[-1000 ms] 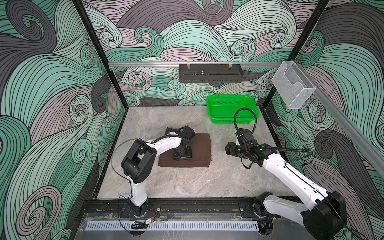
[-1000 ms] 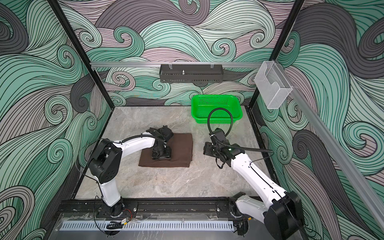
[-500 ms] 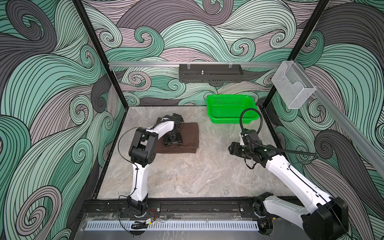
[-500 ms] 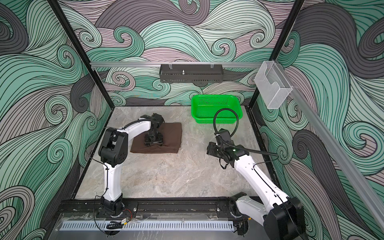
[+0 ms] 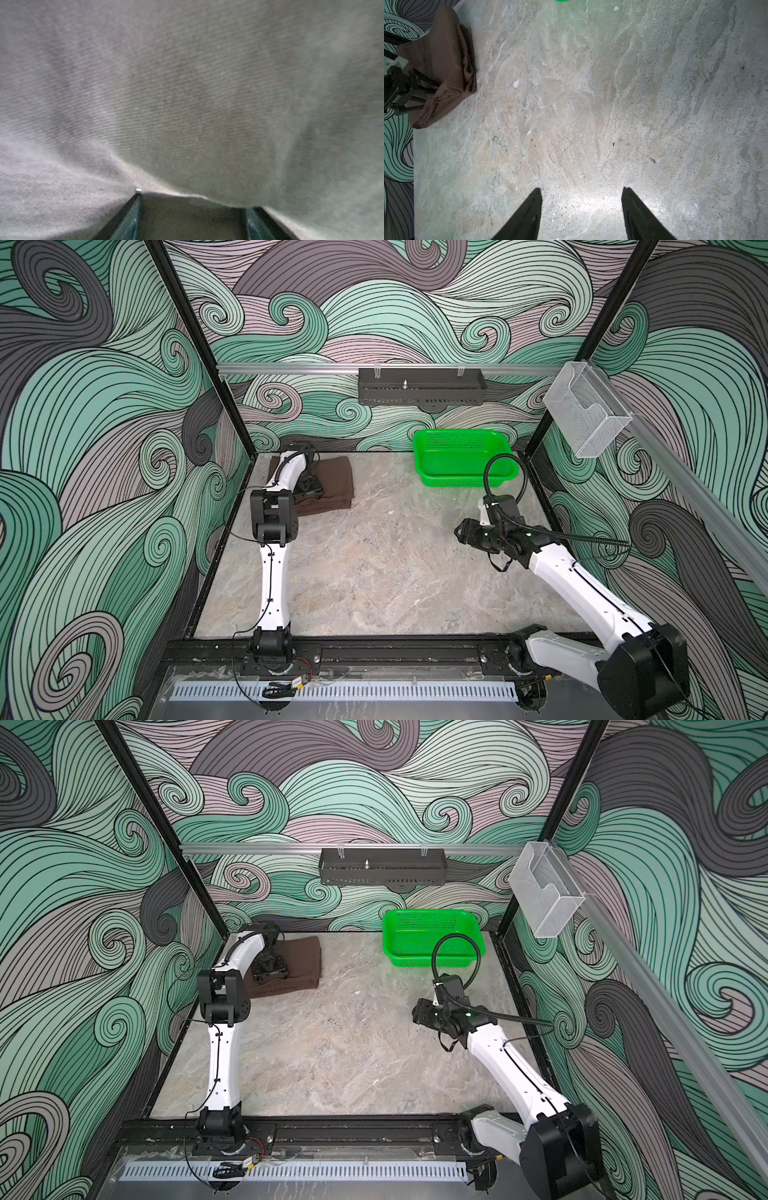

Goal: Fold and stack the trousers

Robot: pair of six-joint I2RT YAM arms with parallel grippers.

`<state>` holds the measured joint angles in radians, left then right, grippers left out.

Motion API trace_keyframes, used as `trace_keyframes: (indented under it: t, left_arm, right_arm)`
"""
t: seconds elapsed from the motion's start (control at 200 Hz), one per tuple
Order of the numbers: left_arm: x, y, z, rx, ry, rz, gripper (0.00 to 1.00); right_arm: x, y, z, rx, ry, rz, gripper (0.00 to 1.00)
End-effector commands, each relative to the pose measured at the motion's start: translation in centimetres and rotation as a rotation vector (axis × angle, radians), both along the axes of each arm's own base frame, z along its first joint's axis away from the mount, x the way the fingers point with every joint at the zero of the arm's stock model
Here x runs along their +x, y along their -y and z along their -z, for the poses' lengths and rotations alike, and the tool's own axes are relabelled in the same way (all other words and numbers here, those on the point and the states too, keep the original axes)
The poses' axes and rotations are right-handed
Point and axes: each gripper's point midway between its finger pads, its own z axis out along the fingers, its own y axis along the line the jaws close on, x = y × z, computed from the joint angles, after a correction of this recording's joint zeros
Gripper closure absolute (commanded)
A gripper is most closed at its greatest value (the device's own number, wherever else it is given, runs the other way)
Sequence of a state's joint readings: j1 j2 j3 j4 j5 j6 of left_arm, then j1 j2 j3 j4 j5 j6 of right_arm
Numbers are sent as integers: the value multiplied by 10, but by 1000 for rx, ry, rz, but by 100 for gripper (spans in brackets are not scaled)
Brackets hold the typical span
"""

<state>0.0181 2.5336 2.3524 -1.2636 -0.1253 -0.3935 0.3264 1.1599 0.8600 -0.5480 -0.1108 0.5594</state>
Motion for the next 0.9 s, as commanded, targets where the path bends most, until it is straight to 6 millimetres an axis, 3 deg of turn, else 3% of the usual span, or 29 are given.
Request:
trace_keyframes:
  t: [0.0, 0.135, 0.265, 0.36, 0.46, 0.475, 0.495, 0.595, 0.695, 0.896]
  left_arm:
    - [-9, -32, 9, 69, -74, -9, 24]
    - [12, -40, -6, 64, 21, 2, 24]
    - [17, -24, -52, -26, 114, -2, 20]
    - [5, -12, -100, -35, 207, 14, 19]
    - [-14, 4, -153, -65, 447, 44, 15]
    - [-17, 6, -162, -70, 495, 49, 7]
    - [-23, 7, -170, -76, 550, 54, 2]
    - [-57, 4, -200, -39, 797, 46, 1]
    - [-102, -10, -205, 59, 914, 4, 1]
    - [-153, -36, -153, 208, 947, -84, 1]
  right_arm:
    - [3, -1, 8, 10, -6, -6, 38]
    - [10, 7, 13, -15, -5, 6, 38]
    - [20, 23, 1, -86, 86, 39, 38]
    - [29, 41, -14, -148, 260, 102, 37]
    - [29, 63, -30, -199, 486, 180, 33]
    - [28, 66, -33, -208, 517, 192, 32]
    - [26, 71, -33, -230, 549, 200, 31]
    - [13, 95, -42, -343, 703, 256, 29]
    - [-1, 121, -46, -466, 786, 338, 26]
    - [-10, 141, -21, -593, 785, 398, 20]
